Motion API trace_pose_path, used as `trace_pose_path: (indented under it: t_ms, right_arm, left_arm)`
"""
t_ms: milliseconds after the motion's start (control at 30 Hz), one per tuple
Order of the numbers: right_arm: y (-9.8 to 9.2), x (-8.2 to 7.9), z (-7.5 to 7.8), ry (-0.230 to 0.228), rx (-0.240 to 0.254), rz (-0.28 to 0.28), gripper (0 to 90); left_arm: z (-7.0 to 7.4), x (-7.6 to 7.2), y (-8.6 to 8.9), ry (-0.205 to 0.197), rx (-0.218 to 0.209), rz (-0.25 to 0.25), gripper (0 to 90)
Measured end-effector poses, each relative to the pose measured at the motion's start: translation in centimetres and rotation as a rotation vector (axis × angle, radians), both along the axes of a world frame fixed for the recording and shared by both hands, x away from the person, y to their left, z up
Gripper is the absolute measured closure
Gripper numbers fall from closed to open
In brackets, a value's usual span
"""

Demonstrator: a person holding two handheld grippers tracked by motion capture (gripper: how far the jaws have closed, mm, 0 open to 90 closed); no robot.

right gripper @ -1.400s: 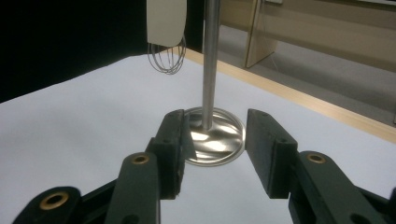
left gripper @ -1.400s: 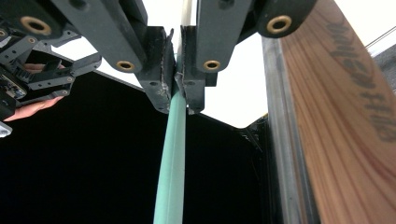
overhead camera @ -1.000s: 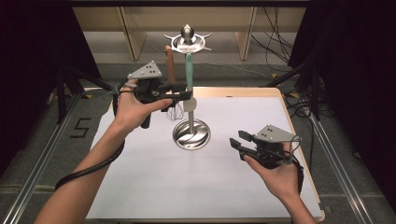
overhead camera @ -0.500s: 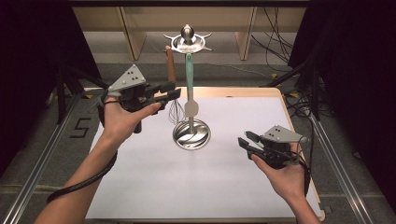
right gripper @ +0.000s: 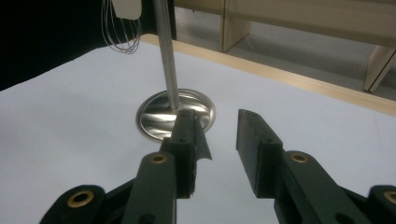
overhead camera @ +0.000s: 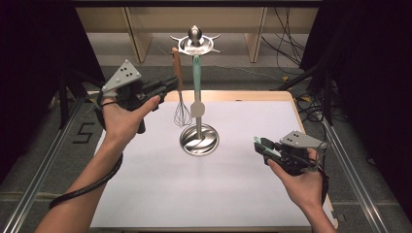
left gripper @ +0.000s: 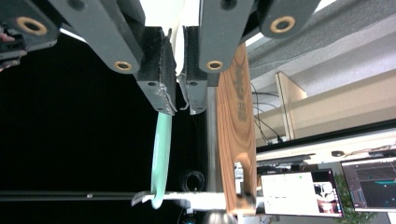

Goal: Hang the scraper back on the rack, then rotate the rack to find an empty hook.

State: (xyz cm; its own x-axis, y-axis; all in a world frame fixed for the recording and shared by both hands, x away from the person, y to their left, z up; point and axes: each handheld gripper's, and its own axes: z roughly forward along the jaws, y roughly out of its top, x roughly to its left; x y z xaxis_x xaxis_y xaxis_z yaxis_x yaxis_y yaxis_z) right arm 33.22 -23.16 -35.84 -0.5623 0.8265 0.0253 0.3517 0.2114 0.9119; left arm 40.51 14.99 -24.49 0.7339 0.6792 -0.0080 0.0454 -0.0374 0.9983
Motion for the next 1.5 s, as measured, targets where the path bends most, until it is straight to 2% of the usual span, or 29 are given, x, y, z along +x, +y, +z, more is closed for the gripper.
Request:
trace_pose_path:
  t_ms: [67,133,167,200,233,267,300,333,400,433,467,533,600,633,667,733,767,800,833,867,900,933,1000,1067,1100,1267,1333,1400,1500]
  right_arm:
    - [0.2,-0.3,0.1,0.031,0.025,-0.012,67.4]
    - [0.1,-0.2,0.2,0.031,0.023,-0.013,67.3]
    - [-0.1,0.0,0.3,0.014,0.001,0.006,67.3]
    - [-0.1,0.0,0.3,0.023,0.007,0.000,67.2]
    - [0.2,-0.1,0.3,0.040,0.035,-0.020,67.1]
    - [0.0,0.1,0.2,0.017,0.011,0.004,66.7]
    - [0.1,-0.1,0.4,0.052,0.008,0.002,66.1]
    - [0.3,-0.2,0.3,0.047,0.027,-0.016,65.3]
    - [0.0,0.0,0.4,0.046,0.000,0.006,64.7]
    - [0.2,0.0,0.2,0.041,0.029,-0.026,64.8]
    - [-0.1,0.0,0.4,0.073,0.017,-0.015,64.8]
    - [-0.2,0.4,0.1,0.018,0.010,-0.017,65.5]
    - [-0.2,0.3,0.2,0.064,0.002,-0.007,66.9]
    - [-0.3,0.4,0.1,0.041,-0.008,-0.005,67.8]
    - [-0.1,0.5,-0.1,0.025,0.007,-0.016,68.5]
    - [0.0,0.4,-0.2,0.045,0.011,-0.008,69.7]
    - [-0.2,0.4,-0.1,0.051,-0.017,0.002,70.1]
    - [-0.2,0.3,0.0,0.066,-0.006,-0.004,70.5]
    - [-0.1,0.1,0.0,0.094,0.018,-0.007,70.6]
    - [-0.1,0.1,0.0,0.085,0.011,-0.006,70.6]
    - [0.0,0.2,-0.2,0.055,0.017,-0.015,70.6]
    - [0.0,0.2,-0.1,0.064,0.028,-0.023,70.6]
    - [-0.1,0.2,-0.1,0.057,0.025,-0.025,70.6]
    - [-0.2,0.1,0.1,0.085,0.012,-0.014,70.5]
    - [-0.3,0.2,0.0,0.082,0.011,-0.011,70.5]
    - [-0.2,0.2,0.0,0.081,0.010,-0.009,70.4]
    - [-0.2,0.1,0.1,0.091,0.013,-0.012,70.3]
    - [-0.2,0.1,0.0,0.087,0.014,-0.013,70.3]
    - [-0.2,0.1,0.1,0.104,0.019,-0.015,70.2]
  left_arm:
    - [0.3,-0.1,-0.1,-0.009,-0.003,-0.004,80.8]
    - [0.5,-0.2,-0.2,-0.016,-0.009,-0.003,80.8]
    - [0.5,-0.2,-0.2,-0.018,-0.008,-0.004,81.2]
    - [0.6,-0.2,-0.3,-0.016,-0.015,-0.003,81.7]
    - [0.7,-0.2,-0.3,-0.018,-0.014,-0.002,82.0]
    - [0.8,-0.2,-0.3,-0.021,-0.010,0.000,82.0]
    - [0.9,-0.2,-0.4,-0.025,-0.014,0.000,82.1]
    - [1.1,-0.1,-0.4,-0.024,-0.012,-0.001,82.4]
    - [1.3,0.2,-0.6,-0.025,-0.015,0.001,83.5]
    - [1.4,0.4,-0.6,-0.023,-0.014,0.004,84.5]
    - [1.5,0.5,-0.7,-0.021,-0.018,0.006,85.7]
    - [1.7,0.8,-0.9,-0.022,-0.024,0.016,87.8]
    - [2.1,0.9,-1.2,-0.028,-0.029,0.014,89.0]
    - [2.2,1.0,-1.3,-0.035,-0.028,0.016,89.1]
    - [2.4,1.0,-1.4,-0.038,-0.026,0.020,89.2]
    - [2.6,1.1,-1.6,-0.044,-0.034,0.022,89.2]
    - [2.7,1.1,-1.8,-0.045,-0.036,0.024,89.2]
    - [2.8,1.3,-1.9,-0.045,-0.041,0.026,89.2]
    - [2.8,1.4,-2.0,-0.045,-0.043,0.029,89.2]
    - [2.9,1.5,-2.0,-0.050,-0.046,0.035,89.2]
    - [2.9,1.6,-2.0,-0.052,-0.048,0.040,89.3]
    - [3.0,1.6,-2.1,-0.053,-0.048,0.041,89.2]
    - [3.1,1.8,-2.0,-0.060,-0.049,0.048,89.2]
    - [3.3,2.0,-1.9,-0.065,-0.049,0.063,89.2]
    - [3.3,2.1,-1.8,-0.062,-0.053,0.068,89.3]
    - [3.4,2.4,-1.4,-0.066,-0.047,0.090,89.3]
    - [3.4,2.4,-1.2,-0.059,-0.064,0.109,89.4]
    - [3.5,2.7,-1.0,-0.065,-0.060,0.118,89.4]
    - [3.6,3.3,-0.8,-0.062,-0.054,0.132,89.4]
